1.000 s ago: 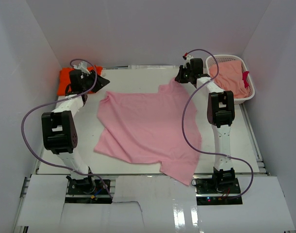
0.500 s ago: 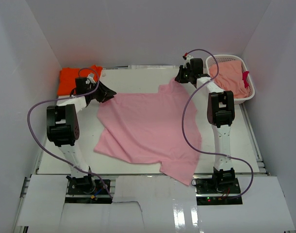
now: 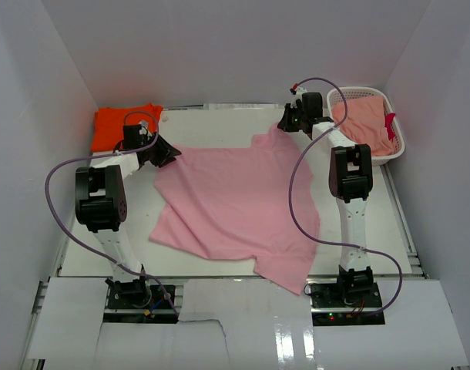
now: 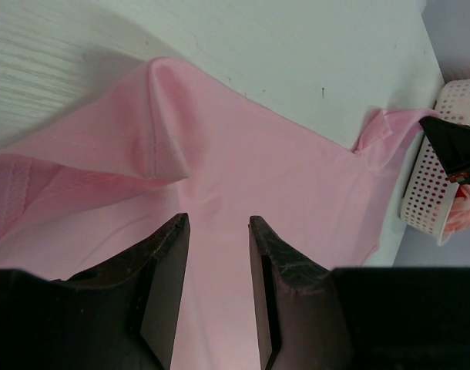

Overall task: Fold and stack the t-shirts
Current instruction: Flatten out the tshirt

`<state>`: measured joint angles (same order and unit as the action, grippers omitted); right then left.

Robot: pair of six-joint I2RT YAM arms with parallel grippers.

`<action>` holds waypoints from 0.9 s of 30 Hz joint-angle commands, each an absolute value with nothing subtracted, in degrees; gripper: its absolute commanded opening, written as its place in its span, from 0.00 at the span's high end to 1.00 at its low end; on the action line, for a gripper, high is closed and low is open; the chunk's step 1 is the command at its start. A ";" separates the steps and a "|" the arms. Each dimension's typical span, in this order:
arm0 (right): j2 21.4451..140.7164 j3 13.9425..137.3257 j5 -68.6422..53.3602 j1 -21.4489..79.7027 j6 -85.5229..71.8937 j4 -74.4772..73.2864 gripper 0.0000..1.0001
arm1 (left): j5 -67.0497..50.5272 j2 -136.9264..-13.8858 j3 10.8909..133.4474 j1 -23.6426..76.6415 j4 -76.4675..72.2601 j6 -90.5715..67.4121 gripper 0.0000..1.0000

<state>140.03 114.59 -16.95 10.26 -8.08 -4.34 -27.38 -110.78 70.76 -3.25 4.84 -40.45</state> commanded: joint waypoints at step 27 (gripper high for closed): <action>138.78 116.19 -17.31 10.46 -6.94 -3.16 0.92 | -14.68 -112.94 73.74 -1.58 -0.79 -37.71 0.67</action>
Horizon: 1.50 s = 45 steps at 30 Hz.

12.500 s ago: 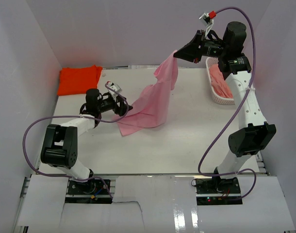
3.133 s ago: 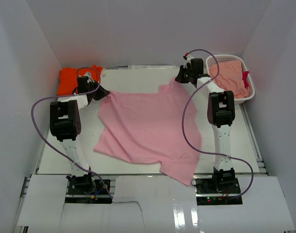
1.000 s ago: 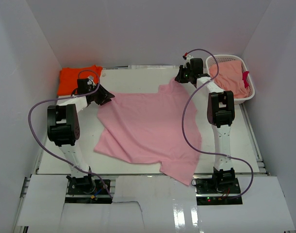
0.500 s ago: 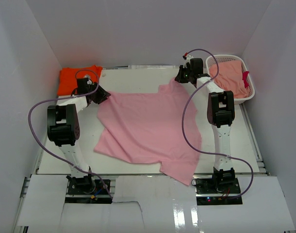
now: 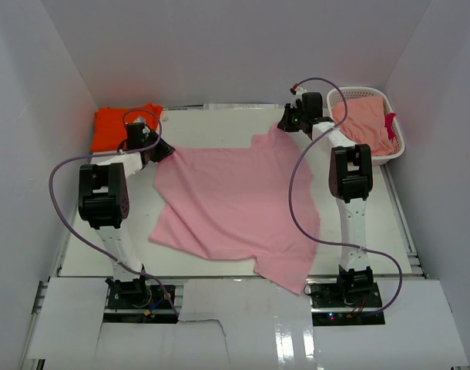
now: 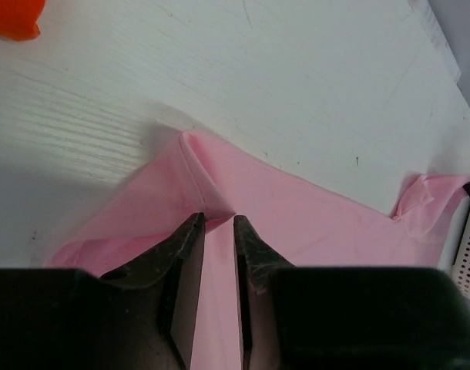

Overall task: Fold and stack the t-shirts
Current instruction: Flatten out the tshirt

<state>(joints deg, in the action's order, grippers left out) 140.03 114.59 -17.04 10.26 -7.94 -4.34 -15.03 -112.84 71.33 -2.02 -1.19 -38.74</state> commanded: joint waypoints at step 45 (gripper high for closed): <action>138.96 116.63 -18.11 10.37 -7.21 -3.16 0.92 | 14.05 -106.61 71.19 10.10 -2.02 -6.17 0.46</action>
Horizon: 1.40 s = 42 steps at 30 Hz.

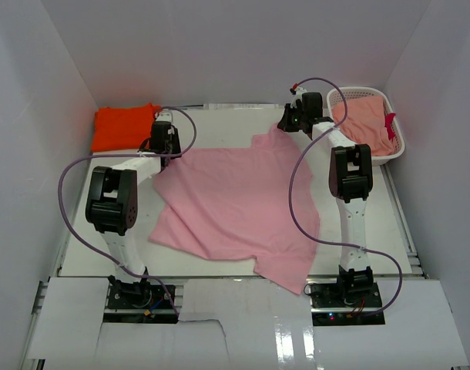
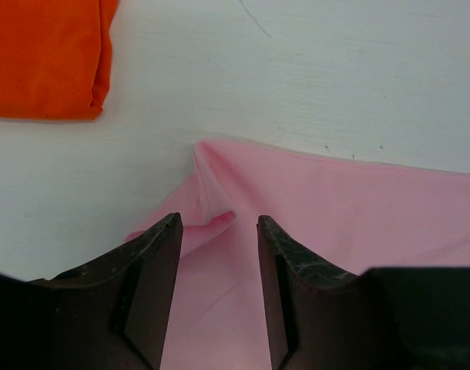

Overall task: Fold and stack the t-shirts
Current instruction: Flatten out the tshirt

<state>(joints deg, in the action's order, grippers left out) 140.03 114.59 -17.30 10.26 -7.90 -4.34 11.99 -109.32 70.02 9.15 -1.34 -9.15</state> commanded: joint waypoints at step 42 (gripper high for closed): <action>139.04 116.28 -18.37 10.37 -7.21 -3.08 0.92 | 22.85 -114.17 75.50 13.97 -0.53 4.31 0.70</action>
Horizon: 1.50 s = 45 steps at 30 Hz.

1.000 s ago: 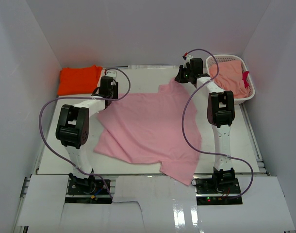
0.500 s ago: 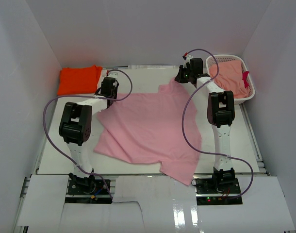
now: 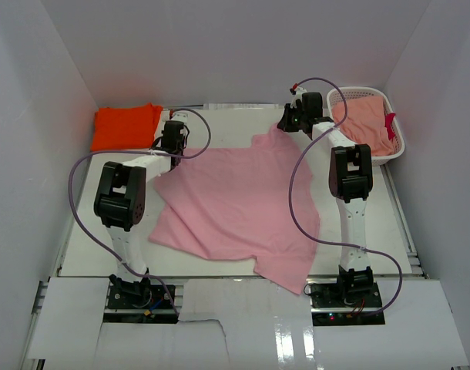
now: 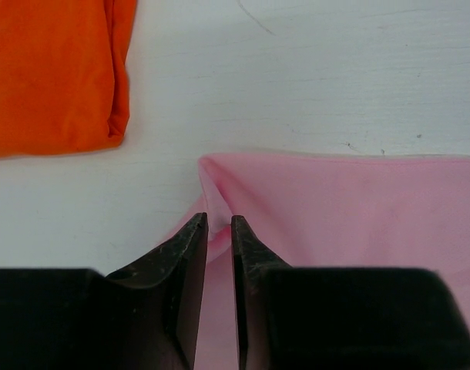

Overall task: Fold and stack the t-shirts
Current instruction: Flatten out the tshirt

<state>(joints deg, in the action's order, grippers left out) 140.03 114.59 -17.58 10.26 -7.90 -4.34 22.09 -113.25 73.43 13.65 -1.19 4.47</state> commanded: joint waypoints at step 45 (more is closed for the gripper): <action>139.22 116.45 -18.37 10.37 -7.12 -3.51 0.92 | 31.90 -117.51 81.38 14.50 1.76 0.44 1.00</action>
<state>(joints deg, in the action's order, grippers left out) 140.03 114.59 -17.80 10.26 -7.90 -4.36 28.60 -117.25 77.82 14.26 1.48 1.89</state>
